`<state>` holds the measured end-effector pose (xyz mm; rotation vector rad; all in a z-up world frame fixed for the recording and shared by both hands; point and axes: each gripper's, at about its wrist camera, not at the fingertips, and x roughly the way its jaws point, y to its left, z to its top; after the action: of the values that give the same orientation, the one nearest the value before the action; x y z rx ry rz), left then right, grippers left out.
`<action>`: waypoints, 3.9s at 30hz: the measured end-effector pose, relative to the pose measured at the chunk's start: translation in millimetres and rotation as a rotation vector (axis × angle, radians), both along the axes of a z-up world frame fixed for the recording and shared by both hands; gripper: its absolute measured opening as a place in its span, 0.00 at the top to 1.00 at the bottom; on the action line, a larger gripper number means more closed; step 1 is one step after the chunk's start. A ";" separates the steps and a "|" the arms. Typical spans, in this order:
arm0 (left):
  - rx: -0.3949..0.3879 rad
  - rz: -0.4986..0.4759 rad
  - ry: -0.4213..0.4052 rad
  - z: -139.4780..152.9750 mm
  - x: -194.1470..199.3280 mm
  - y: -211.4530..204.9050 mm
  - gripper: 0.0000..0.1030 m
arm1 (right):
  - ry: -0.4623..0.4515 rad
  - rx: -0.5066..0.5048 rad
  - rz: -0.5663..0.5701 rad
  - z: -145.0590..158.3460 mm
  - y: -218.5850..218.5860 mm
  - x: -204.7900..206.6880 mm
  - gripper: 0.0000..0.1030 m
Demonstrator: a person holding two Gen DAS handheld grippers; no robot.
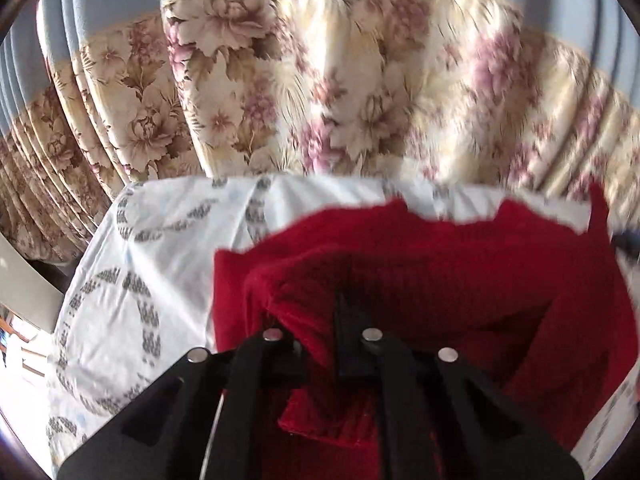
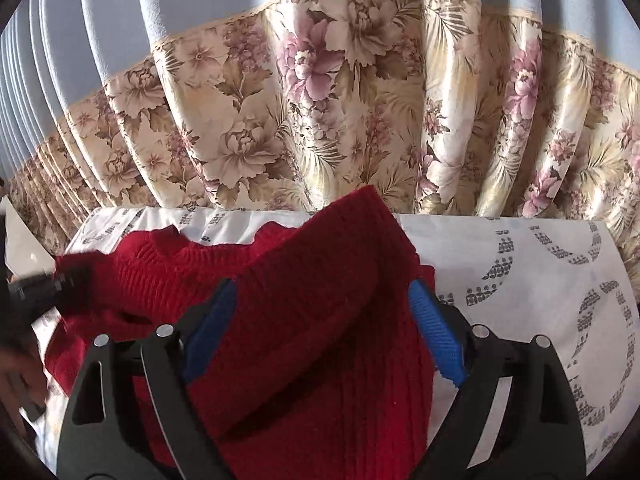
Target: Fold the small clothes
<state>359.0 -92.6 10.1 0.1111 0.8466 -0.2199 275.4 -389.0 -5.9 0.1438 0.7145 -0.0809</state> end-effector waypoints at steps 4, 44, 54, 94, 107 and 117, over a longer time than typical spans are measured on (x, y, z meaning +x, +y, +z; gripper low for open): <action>-0.055 0.023 0.014 11.7 27.5 1.5 0.92 | -0.016 0.005 -0.015 1.7 -5.8 -0.4 0.15; -0.198 -0.012 0.072 2.6 5.2 10.3 0.10 | 0.090 -0.111 -0.010 -11.5 38.1 34.8 0.12; 0.005 -0.021 0.159 -24.2 59.7 -37.4 0.10 | 0.212 -0.177 0.017 -38.9 28.9 74.8 0.91; -0.135 0.018 -0.177 30.9 -85.8 -21.1 0.11 | 0.006 -0.231 -0.199 -5.2 -15.5 -74.0 0.12; 0.034 -0.088 -0.114 -7.6 -75.4 -53.6 0.04 | 0.139 -0.041 -0.177 -59.1 -45.2 -50.3 0.13; 0.023 -0.139 -0.125 -15.1 -85.6 -68.6 0.02 | 0.131 0.047 -0.120 -71.0 -36.4 -43.9 0.31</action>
<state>273.4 -161.2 -5.0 0.2035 0.7175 -0.3306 231.5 -425.4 -76.9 0.2280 0.8390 -0.1893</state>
